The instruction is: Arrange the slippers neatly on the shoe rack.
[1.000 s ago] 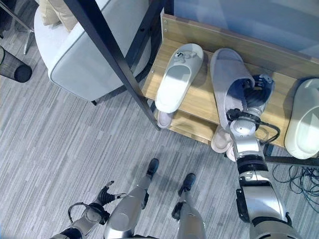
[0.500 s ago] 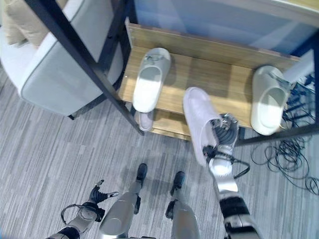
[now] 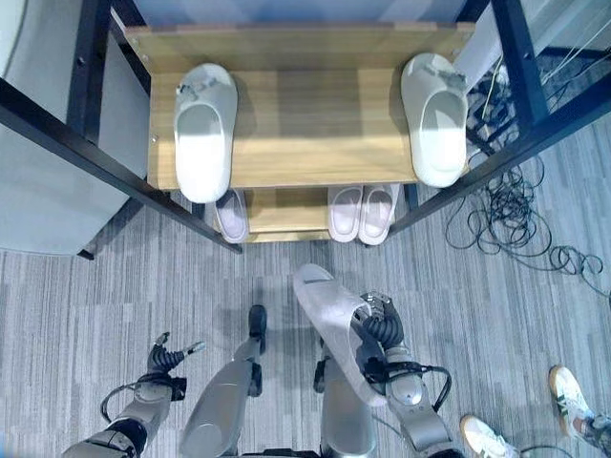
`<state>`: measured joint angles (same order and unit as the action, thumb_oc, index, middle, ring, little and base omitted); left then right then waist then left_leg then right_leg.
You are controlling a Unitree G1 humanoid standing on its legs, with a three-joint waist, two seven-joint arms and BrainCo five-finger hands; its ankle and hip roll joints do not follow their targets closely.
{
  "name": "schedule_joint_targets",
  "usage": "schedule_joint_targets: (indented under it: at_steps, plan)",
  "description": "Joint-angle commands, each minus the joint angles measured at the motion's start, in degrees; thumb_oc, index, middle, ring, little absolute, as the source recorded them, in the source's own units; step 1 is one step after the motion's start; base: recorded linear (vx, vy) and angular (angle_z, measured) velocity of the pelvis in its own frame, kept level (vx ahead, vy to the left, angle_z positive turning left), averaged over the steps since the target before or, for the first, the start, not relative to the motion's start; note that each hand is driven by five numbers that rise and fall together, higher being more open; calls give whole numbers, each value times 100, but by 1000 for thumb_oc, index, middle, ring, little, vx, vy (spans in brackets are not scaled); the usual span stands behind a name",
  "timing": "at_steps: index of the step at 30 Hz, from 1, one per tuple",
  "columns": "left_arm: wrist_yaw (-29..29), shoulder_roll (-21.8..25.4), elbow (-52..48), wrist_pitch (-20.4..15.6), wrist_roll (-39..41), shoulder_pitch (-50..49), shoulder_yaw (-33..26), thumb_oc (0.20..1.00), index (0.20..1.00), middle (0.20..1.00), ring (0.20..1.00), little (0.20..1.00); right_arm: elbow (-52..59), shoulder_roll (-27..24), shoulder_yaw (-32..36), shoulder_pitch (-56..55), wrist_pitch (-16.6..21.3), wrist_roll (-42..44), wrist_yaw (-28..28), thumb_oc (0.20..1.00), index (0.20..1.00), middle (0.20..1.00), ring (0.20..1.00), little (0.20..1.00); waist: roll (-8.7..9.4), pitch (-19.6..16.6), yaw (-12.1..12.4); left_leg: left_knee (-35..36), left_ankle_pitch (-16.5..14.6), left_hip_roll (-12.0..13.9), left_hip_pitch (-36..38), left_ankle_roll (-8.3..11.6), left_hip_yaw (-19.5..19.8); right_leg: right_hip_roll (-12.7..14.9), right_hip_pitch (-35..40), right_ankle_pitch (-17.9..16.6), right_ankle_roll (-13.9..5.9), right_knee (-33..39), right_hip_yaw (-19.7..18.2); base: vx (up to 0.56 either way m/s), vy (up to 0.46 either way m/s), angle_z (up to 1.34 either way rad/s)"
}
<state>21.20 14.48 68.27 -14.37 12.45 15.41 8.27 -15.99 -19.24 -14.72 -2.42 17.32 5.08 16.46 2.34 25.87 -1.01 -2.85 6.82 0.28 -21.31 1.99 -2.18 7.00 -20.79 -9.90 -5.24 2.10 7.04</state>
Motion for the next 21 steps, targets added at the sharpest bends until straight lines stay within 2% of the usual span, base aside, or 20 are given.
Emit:
schedule_joint_targets:
  at_steps: [1, 3, 4, 5, 6, 7, 9, 10, 11, 12, 13, 15, 16, 21]
  plan:
    - [-313, 341, -868, -505, 1038, -194, -284, 1000, 1000, 1000, 1000, 1000, 470, -228, 199, 368, 283, -15, 283, 200, 200, 200, 200, 200, -97, 67, 124, -1310, -934, 292, -698, 108, 265, 434, -8, 1144, -307, -1196, -153, 0, 0, 0]
    - [-348, 493, -888, -612, 1602, -32, -530, 1000, 1000, 1000, 1000, 1000, 131, -54, 253, 666, 302, 130, 446, 200, 200, 200, 200, 200, -111, 86, 168, -1473, -945, 282, -1009, 114, 345, 457, -298, 1221, -286, -1422, -122, -47, -40, 2]
    - [-351, 495, -884, -613, 1604, -29, -531, 1000, 1000, 1000, 1000, 1000, 125, -53, 251, 672, 305, 130, 446, 200, 200, 200, 200, 200, -111, 78, 165, -1482, -948, 281, -1026, 114, 347, 458, -313, 1224, -286, -1430, -120, -68, -34, 6]
    - [-309, 561, -900, -689, 2043, 147, -802, 1000, 1000, 1000, 1000, 1000, 45, 2, 285, 881, 309, 100, 621, 200, 200, 200, 200, 200, -119, 102, 168, -1742, -992, 264, -1380, 121, 397, 472, -692, 1313, -263, -1794, -112, -35, -13, 27]
    - [-311, 563, -898, -690, 2044, 149, -803, 1000, 1000, 1000, 1000, 1000, 43, 3, 284, 884, 309, 99, 622, 200, 200, 200, 200, 200, -120, 89, 165, -1756, -997, 263, -1403, 121, 400, 472, -713, 1318, -263, -1806, -111, -102, -27, 33]
    - [-305, 627, -787, -775, 2375, 380, -998, 1000, 1000, 1000, 1000, 1000, -64, 31, 323, 1207, 328, -54, 895, 200, 200, 200, 200, 200, -118, 96, 149, -2153, -1096, 260, -1906, 111, 442, 465, -1225, 1430, -221, -2240, -150, -64, -13, 33]
    - [-297, 646, -802, -805, 2457, 436, -1028, 1000, 1000, 1000, 1000, 1000, -164, 35, 368, 1374, 320, -103, 1054, 200, 200, 200, 200, 200, -144, 53, 156, -2402, -1169, 267, -2185, 96, 478, 459, -1517, 1520, -197, -2552, -192, -12, 7, 7]
    - [-274, 613, -969, -914, 2632, 422, -1100, 1000, 1000, 1000, 1000, 1000, -175, 32, 406, 1498, 292, -153, 1205, 200, 200, 200, 200, 200, -182, 28, 159, -2746, -1441, 280, -2406, 89, 512, 441, -1748, 1742, -230, -2890, -249, 39, 31, -3]
    - [-332, 558, -1009, -918, 2859, 435, -1177, 1000, 1000, 1000, 1000, 1000, -112, 31, 435, 1596, 290, -136, 1248, 200, 200, 200, 200, 200, -201, 19, 167, -3023, -1547, 271, -2643, 55, 562, 417, -1988, 1843, -192, -3165, -286, 31, 26, -3]
    - [-383, 573, -891, -940, 3319, 592, -1357, 1000, 1000, 1000, 1000, 1000, -224, -7, 413, 1932, 289, -96, 1387, 200, 200, 200, 200, 200, -269, 28, 203, -3661, -1748, 280, -3193, -11, 649, 417, -2568, 2117, -97, -3904, -357, 0, 0, 0]
    - [-395, 577, -880, -941, 3330, 605, -1364, 1000, 1000, 1000, 1000, 1000, -234, -9, 408, 1950, 291, -94, 1389, 200, 200, 200, 200, 200, -272, 4, 198, -3717, -1774, 279, -3260, -11, 654, 419, -2633, 2145, -97, -3959, -362, 0, 0, 0]
    - [-409, 595, -589, -932, 3607, 858, -1520, 1000, 1000, 1000, 1000, 1000, -390, 36, 309, 2403, 298, -68, 1486, 200, 200, 200, 200, 200, -325, -34, 205, -4262, -1968, 234, -3841, -50, 720, 426, -3268, 2414, -17, -4640, -437, 14, 11, 16]
    - [-383, 602, -530, -899, 3830, 1005, -1611, 1000, 1000, 1000, 1000, 1000, -409, 112, 245, 2769, 310, 82, 1551, 200, 200, 200, 200, 200, -364, -82, 238, -4736, -2122, 220, -4336, -95, 767, 460, -3861, 2590, 34, -5244, -534, 27, 7, 25]
    - [-311, 595, -463, -873, 4264, 1152, -1694, 1000, 1000, 1000, 1000, 1000, -286, 100, 226, 3748, 295, 260, 1820, 200, 200, 200, 200, 200, -425, -90, 395, -5865, -2511, 130, -5382, -187, 812, 515, -5002, 3112, 192, -6545, -770, 73, -20, 7]
